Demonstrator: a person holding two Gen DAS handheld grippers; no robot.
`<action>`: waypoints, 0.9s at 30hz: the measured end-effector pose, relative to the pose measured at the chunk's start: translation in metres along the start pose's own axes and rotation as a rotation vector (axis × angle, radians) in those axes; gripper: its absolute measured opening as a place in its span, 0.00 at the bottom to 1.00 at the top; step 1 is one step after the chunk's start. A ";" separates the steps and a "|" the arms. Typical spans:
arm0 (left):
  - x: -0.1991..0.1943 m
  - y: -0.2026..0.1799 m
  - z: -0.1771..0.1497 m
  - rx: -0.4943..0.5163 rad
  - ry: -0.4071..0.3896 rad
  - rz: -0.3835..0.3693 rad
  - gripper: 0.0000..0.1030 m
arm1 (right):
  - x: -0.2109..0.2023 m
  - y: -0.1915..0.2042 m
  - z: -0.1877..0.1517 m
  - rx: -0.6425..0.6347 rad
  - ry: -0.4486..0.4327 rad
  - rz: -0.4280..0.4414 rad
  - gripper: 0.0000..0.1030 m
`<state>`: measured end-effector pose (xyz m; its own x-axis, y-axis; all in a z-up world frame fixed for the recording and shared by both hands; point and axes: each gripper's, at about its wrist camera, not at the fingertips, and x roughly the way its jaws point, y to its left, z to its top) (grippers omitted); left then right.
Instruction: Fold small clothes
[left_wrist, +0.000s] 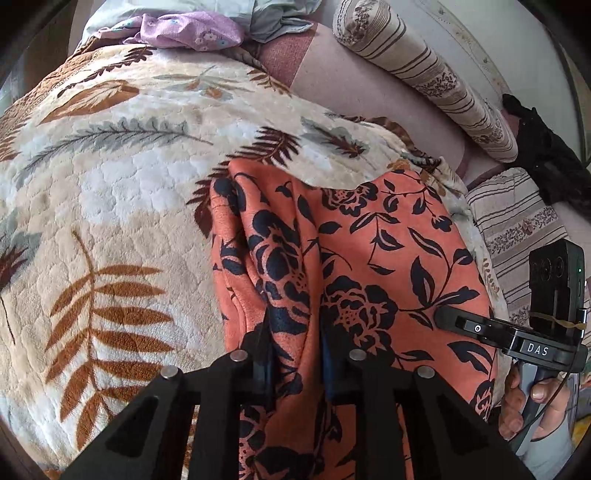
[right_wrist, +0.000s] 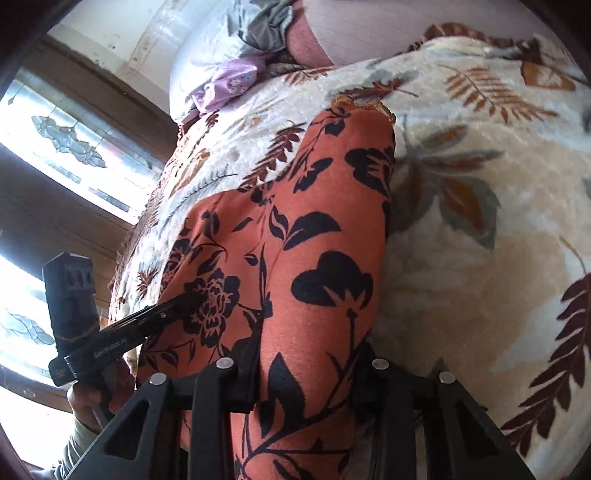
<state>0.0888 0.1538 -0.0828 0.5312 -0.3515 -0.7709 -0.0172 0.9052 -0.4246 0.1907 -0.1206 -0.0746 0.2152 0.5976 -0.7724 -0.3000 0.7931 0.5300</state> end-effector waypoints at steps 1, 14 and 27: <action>-0.004 -0.008 0.006 0.007 -0.023 -0.018 0.19 | -0.008 0.005 0.004 -0.022 -0.020 -0.005 0.34; 0.121 -0.091 0.058 0.081 0.174 0.058 0.43 | -0.045 -0.142 0.038 0.289 -0.154 -0.145 0.48; 0.072 -0.076 0.006 0.078 0.065 0.153 0.57 | -0.096 -0.092 0.020 0.166 -0.293 0.026 0.69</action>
<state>0.1332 0.0614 -0.1029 0.4715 -0.2210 -0.8537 -0.0261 0.9642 -0.2640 0.2163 -0.2484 -0.0421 0.4743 0.6074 -0.6373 -0.1590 0.7711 0.6165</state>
